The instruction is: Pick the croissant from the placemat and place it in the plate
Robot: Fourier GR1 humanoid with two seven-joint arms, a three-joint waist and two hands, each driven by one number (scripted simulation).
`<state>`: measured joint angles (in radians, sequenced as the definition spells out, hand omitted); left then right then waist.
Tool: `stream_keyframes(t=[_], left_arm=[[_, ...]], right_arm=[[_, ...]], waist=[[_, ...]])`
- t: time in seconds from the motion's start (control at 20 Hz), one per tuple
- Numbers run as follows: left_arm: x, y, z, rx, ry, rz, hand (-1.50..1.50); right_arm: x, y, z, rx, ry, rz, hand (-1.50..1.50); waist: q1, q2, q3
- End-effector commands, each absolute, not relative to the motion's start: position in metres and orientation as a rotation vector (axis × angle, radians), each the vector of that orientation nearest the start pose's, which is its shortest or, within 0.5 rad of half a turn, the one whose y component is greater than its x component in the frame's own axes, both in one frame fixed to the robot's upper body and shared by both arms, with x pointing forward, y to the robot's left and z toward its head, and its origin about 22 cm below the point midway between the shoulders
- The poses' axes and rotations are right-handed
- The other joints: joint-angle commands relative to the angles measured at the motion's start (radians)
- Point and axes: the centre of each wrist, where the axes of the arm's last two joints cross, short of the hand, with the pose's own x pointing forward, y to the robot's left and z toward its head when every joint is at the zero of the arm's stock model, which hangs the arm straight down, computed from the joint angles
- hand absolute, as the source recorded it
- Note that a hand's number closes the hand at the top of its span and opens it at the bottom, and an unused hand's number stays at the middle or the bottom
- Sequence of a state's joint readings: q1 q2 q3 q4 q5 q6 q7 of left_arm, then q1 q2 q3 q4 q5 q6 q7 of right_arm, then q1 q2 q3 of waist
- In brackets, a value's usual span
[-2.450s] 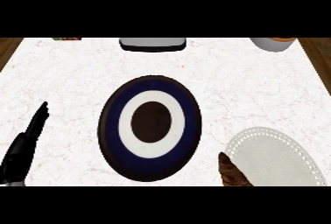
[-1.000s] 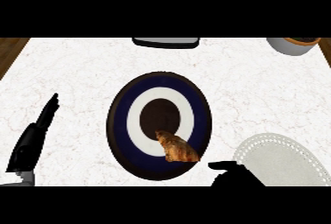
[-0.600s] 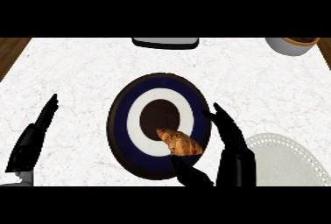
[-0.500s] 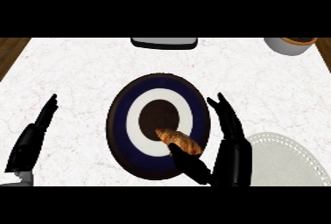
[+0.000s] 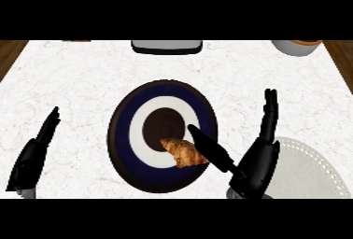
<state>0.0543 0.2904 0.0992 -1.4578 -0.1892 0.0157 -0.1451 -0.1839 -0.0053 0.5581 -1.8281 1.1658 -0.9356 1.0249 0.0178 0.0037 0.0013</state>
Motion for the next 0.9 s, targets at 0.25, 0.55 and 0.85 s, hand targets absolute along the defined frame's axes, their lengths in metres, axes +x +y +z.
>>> stream_keyframes(t=[0.25,0.55,0.85], left_arm=[[0.222,0.333,-0.013,0.477,-1.507,-0.301,0.0],[0.215,0.34,-0.002,0.484,-1.519,-0.28,0.0],[0.197,0.341,-0.013,0.477,-1.485,-0.285,0.0]], right_arm=[[0.153,-0.131,0.055,-0.727,-1.727,-0.536,-1.5],[0.121,-0.165,0.054,-0.735,-1.752,-0.471,-1.5],[0.108,-0.177,0.055,-0.778,-1.749,-0.44,-1.5]], waist=[[-0.026,-0.004,0.002],[-0.022,-0.007,0.003],[-0.027,-0.011,0.005]])
